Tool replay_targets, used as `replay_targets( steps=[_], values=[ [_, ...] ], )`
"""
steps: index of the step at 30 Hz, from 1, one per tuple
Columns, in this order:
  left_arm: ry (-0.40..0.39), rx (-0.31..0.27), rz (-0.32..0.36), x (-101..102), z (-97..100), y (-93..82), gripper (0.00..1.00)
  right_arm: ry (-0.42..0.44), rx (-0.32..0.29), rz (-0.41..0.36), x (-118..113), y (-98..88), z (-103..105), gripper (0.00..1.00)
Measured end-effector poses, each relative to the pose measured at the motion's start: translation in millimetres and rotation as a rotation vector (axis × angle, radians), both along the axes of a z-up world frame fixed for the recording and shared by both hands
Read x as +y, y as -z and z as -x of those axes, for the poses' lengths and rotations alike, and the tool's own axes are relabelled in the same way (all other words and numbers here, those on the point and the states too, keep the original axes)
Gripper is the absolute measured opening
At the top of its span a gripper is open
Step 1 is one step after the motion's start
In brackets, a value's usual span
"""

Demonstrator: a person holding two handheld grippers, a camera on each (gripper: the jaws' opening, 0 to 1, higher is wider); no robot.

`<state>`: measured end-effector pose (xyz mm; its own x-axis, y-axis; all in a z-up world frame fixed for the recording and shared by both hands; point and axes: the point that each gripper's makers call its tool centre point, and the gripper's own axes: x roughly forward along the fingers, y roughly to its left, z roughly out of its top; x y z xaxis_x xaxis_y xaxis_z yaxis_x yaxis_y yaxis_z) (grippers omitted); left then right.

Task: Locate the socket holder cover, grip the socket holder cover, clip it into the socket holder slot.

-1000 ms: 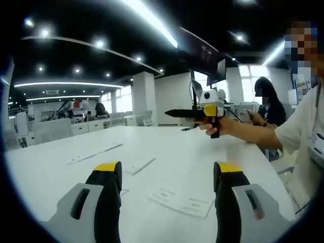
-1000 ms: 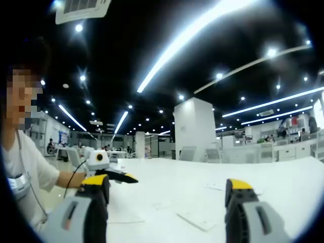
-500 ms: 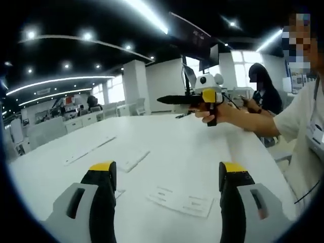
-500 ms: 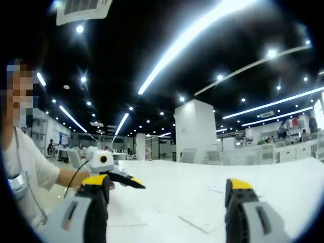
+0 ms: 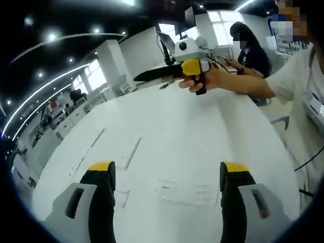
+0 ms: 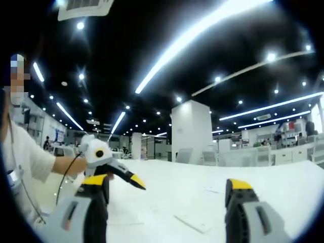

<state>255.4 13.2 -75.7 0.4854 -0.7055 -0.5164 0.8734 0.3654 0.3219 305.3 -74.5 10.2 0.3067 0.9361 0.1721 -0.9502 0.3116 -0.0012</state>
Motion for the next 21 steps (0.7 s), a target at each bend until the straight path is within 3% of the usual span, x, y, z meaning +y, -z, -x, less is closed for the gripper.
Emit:
replay_targets(
  steps=[4, 5, 6, 8, 14, 21],
  values=[
    [0.01, 0.025, -0.052, 1.4, -2.3, 5.2, 0.84, 0.003, -0.001, 0.012, 1.5, 2.9, -0.4, 0.95],
    [0.013, 0.034, -0.098, 4.7, -2.9, 9.8, 0.85, 0.005, 0.0, 0.016, 1.7, 3.6, -0.6, 0.95],
    [0.011, 0.031, -0.097, 4.3, -3.7, 9.6, 0.85, 0.004, -0.001, 0.015, 1.8, 3.4, -0.3, 0.95],
    [0.03, 0.068, -0.158, 7.3, 1.1, 17.3, 0.86, 0.004, -0.001, 0.01, 1.7, 2.2, 0.6, 0.95],
    [0.07, 0.103, -0.289, 8.9, 4.0, 29.4, 0.85, 0.009, 0.001, 0.02, 2.0, 4.7, -2.5, 0.95],
    [0.116, 0.177, -0.386, 6.6, 11.4, 44.0, 0.84, 0.002, -0.005, 0.037, 3.3, 6.9, -2.2, 0.95]
  ],
)
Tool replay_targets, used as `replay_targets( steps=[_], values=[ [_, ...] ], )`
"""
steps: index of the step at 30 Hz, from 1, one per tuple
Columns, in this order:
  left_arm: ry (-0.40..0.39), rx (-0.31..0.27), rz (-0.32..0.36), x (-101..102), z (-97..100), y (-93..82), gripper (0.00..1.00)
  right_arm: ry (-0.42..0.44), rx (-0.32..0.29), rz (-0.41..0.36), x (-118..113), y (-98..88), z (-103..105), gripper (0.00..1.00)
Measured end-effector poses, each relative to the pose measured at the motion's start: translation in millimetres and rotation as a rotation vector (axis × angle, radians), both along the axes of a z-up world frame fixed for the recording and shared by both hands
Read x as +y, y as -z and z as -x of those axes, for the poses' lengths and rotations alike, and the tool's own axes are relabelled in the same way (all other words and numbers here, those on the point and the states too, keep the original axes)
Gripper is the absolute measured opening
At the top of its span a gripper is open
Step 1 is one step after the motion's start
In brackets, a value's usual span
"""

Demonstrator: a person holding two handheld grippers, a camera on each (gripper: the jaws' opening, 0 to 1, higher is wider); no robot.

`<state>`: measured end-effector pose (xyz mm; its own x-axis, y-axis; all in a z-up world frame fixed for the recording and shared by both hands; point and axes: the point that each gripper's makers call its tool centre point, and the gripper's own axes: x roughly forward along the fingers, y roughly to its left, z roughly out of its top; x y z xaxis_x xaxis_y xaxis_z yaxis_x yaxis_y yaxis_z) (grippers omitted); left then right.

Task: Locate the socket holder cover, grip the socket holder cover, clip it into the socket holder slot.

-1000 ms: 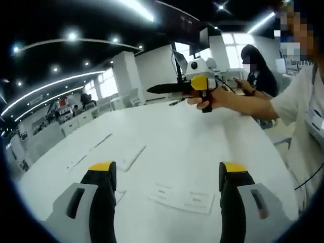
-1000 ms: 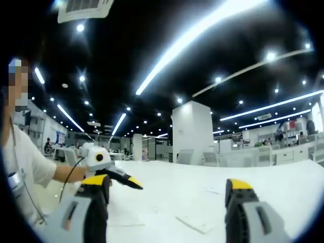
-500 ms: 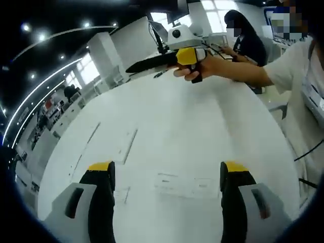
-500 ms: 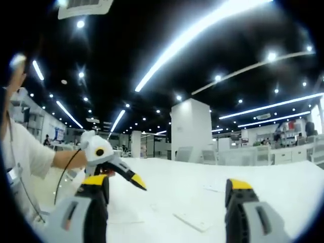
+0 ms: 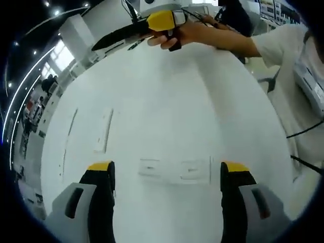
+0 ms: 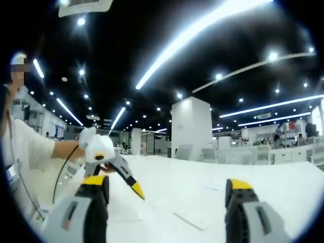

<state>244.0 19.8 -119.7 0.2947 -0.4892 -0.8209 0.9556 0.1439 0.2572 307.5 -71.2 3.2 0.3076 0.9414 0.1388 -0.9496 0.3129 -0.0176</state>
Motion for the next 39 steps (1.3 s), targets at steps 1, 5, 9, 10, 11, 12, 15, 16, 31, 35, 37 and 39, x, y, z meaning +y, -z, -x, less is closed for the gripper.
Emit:
replay_targets(
  steps=[1, 5, 9, 10, 11, 12, 15, 16, 31, 35, 37, 39],
  values=[
    [0.005, 0.02, -0.028, 0.7, 1.1, 3.0, 0.83, -0.002, 0.002, 0.0, 0.1, 0.1, -0.1, 0.95],
    [0.026, 0.073, -0.068, -1.5, 5.9, 10.1, 0.81, -0.008, -0.003, 0.006, 0.9, 0.3, 1.6, 0.95],
    [0.032, 0.088, -0.11, -0.3, 0.6, 14.2, 0.78, -0.014, -0.008, 0.006, 1.2, -0.7, 3.2, 0.95],
    [0.027, 0.097, -0.111, -0.2, 0.1, 14.3, 0.77, -0.014, -0.008, 0.006, 1.3, -0.7, 3.3, 0.95],
    [0.027, 0.103, -0.118, -0.3, -0.1, 14.7, 0.78, -0.015, -0.008, 0.008, 1.6, -0.3, 3.4, 0.95],
    [0.026, 0.098, -0.121, -0.6, -1.8, 14.7, 0.78, -0.016, -0.009, 0.01, 1.8, 0.0, 3.6, 0.95],
    [0.027, 0.121, -0.145, 0.3, -3.0, 16.8, 0.78, -0.022, -0.01, 0.017, 2.8, 1.0, 5.2, 0.95],
    [0.027, 0.146, -0.158, 1.8, -0.7, 17.8, 0.77, -0.024, -0.01, 0.018, 3.1, 1.1, 5.7, 0.95],
    [0.021, 0.273, -0.255, 3.6, -1.7, 25.7, 0.73, -0.04, -0.012, 0.045, 7.6, 7.4, 10.3, 0.95],
    [0.018, 0.275, -0.268, 4.1, -3.5, 25.4, 0.71, -0.041, -0.013, 0.052, 8.5, 9.0, 11.5, 0.95],
    [0.014, 0.276, -0.273, 4.1, -4.6, 25.3, 0.69, -0.041, -0.015, 0.056, 8.9, 9.9, 12.0, 0.95],
    [0.011, 0.281, -0.279, 4.1, -4.6, 24.8, 0.68, -0.041, -0.016, 0.06, 9.3, 10.7, 12.3, 0.95]
  ],
)
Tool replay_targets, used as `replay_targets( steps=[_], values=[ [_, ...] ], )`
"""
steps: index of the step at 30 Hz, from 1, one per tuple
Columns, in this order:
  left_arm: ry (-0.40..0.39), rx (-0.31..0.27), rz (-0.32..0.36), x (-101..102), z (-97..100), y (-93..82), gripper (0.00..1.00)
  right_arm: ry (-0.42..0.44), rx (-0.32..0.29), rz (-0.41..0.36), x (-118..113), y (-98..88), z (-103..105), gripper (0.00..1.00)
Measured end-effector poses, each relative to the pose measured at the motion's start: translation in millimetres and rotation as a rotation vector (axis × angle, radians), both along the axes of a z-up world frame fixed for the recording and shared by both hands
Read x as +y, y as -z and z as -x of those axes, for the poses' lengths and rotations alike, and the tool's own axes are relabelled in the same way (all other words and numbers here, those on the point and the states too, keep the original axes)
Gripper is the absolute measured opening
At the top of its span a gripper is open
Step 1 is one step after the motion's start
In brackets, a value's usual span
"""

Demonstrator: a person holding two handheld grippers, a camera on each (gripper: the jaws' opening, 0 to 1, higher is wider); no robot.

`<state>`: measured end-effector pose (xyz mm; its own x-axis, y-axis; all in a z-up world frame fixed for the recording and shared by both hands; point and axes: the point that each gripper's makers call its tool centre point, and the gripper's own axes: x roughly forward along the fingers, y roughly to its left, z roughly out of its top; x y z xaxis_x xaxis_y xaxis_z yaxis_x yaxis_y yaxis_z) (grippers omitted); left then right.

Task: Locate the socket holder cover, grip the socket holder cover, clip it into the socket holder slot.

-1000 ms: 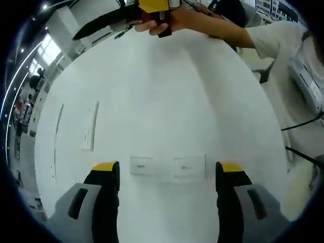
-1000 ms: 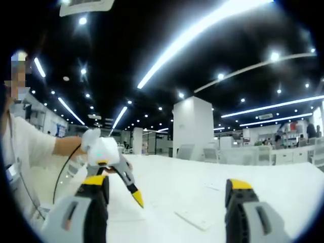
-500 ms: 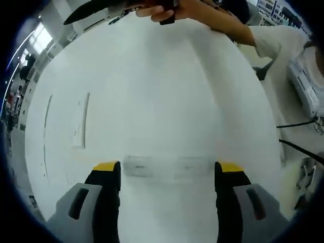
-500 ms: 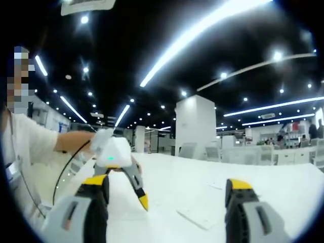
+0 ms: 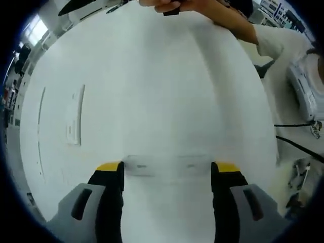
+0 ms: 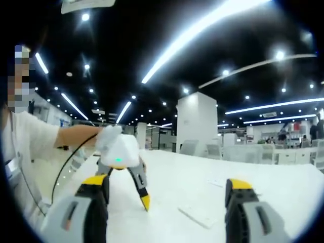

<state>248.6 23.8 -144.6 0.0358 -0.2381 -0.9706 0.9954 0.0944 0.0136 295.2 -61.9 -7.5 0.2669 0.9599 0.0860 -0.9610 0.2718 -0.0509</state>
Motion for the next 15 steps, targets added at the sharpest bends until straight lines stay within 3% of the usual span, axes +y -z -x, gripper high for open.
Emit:
replay_targets(
  steps=[15],
  values=[
    [-0.005, 0.006, -0.046, 2.8, 2.5, -2.4, 0.65, 0.001, -0.005, 0.021, 1.1, 3.0, -1.5, 0.95]
  ],
)
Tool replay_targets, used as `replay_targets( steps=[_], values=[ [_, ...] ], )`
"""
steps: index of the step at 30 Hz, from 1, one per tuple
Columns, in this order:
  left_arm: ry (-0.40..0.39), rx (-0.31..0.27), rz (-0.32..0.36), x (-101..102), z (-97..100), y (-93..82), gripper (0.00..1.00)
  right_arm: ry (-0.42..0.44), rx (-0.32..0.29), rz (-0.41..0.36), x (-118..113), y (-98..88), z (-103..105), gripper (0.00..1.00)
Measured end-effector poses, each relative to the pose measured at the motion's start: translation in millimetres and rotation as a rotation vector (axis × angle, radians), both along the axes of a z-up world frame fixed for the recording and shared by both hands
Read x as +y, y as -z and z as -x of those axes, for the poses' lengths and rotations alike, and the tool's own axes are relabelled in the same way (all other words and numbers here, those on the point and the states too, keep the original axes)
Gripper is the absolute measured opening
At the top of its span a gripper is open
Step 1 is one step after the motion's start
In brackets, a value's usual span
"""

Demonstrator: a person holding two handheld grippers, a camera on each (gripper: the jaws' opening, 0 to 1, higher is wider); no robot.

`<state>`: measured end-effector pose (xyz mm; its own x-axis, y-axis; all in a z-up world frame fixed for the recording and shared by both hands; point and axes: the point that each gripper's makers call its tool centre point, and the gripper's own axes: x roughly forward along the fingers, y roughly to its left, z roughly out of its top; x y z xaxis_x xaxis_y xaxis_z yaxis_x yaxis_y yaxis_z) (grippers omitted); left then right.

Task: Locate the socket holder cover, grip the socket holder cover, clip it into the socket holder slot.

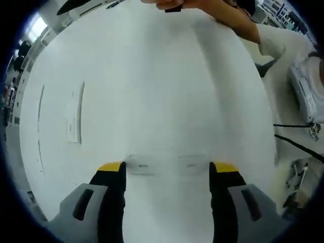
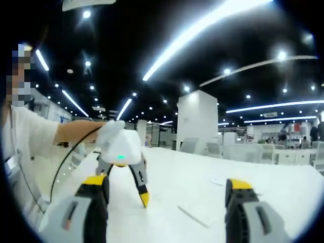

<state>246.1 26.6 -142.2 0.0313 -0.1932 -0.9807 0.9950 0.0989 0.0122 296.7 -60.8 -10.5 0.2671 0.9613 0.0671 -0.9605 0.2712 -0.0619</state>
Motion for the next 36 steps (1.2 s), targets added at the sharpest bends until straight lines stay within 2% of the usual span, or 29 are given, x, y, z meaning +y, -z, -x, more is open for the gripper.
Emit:
replay_targets(
  steps=[5, 13, 20, 23, 24, 30, 32, 36],
  values=[
    [-0.005, -0.007, -0.016, 3.5, -0.8, 0.2, 0.65, -0.002, -0.002, 0.006, 0.5, 0.9, 1.0, 0.95],
    [0.02, -0.031, -0.097, 17.9, -2.7, -1.0, 0.65, -0.003, -0.003, 0.015, 1.3, 2.7, 1.4, 0.95],
    [0.039, -0.003, -0.115, 22.7, -1.1, -2.0, 0.65, -0.003, -0.006, 0.022, 1.7, 4.1, 2.1, 0.95],
    [0.076, -0.025, -0.121, 22.9, -5.8, -3.7, 0.65, -0.003, -0.009, 0.03, 2.2, 5.4, 1.8, 0.95],
    [0.075, -0.028, -0.109, 22.2, -6.5, -5.1, 0.65, -0.003, -0.009, 0.032, 2.3, 5.7, 1.8, 0.95],
    [0.017, -0.033, -0.142, 32.7, -16.9, -9.7, 0.65, -0.005, -0.012, 0.039, 3.2, 7.1, 2.9, 0.95],
    [-0.003, -0.032, -0.137, 33.8, -20.8, -11.7, 0.65, 0.022, -0.045, 0.046, 1.9, 5.6, -0.9, 0.95],
    [-0.025, -0.042, -0.13, 36.9, -26.5, -12.5, 0.65, 0.025, -0.035, 0.031, -0.1, 3.0, -3.3, 0.95]
  ],
)
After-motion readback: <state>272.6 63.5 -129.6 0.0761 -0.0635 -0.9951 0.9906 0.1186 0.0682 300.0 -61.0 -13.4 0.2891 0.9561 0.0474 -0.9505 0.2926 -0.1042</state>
